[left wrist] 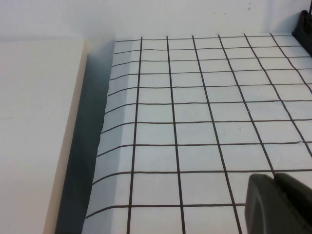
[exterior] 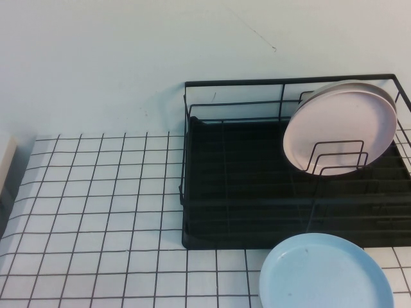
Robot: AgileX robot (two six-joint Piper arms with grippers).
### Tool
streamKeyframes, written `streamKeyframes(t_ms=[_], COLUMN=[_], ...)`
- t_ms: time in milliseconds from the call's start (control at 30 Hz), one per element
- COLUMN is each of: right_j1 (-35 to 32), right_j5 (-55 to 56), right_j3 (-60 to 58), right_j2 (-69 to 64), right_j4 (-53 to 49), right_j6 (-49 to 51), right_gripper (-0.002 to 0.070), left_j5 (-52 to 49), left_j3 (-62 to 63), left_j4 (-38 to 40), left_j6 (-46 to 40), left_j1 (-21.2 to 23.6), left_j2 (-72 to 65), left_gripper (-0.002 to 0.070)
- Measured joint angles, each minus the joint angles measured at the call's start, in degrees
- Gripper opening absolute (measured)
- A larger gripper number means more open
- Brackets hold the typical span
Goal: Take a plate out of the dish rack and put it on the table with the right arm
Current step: Grasp the plate from the shelf
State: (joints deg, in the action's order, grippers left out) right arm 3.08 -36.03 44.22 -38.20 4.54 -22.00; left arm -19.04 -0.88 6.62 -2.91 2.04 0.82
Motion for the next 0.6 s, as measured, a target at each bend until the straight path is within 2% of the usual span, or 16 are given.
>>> streamKeyframes(t_ms=[300,367,467,600], right_j1=[0.0,0.0,0.0,0.0], right_j5=[0.5,2.0,4.5,10.0], right_j3=[10.2,11.1,12.2,13.1], right_j2=[-24.1,-28.5,-33.6,-38.5], right_j4=[1.9,2.5,3.2,5.1], right_j6=[-16.9,-19.7,-23.9,-28.9], right_gripper=[-0.0002,0.0017,0.0123,0.0351], left_j5=[0.0,0.0,0.0,0.0], left_j3=[0.0,0.0,0.0,0.0], left_j4=[0.0,0.0,0.0,0.0], left_j6=[0.0,0.0,0.0,0.0], left_j1=[0.0,0.0,0.0,0.0], left_j2=[0.0,0.0,0.0,0.0], left_gripper=[-0.0003,-0.0003,-0.0003,-0.0003])
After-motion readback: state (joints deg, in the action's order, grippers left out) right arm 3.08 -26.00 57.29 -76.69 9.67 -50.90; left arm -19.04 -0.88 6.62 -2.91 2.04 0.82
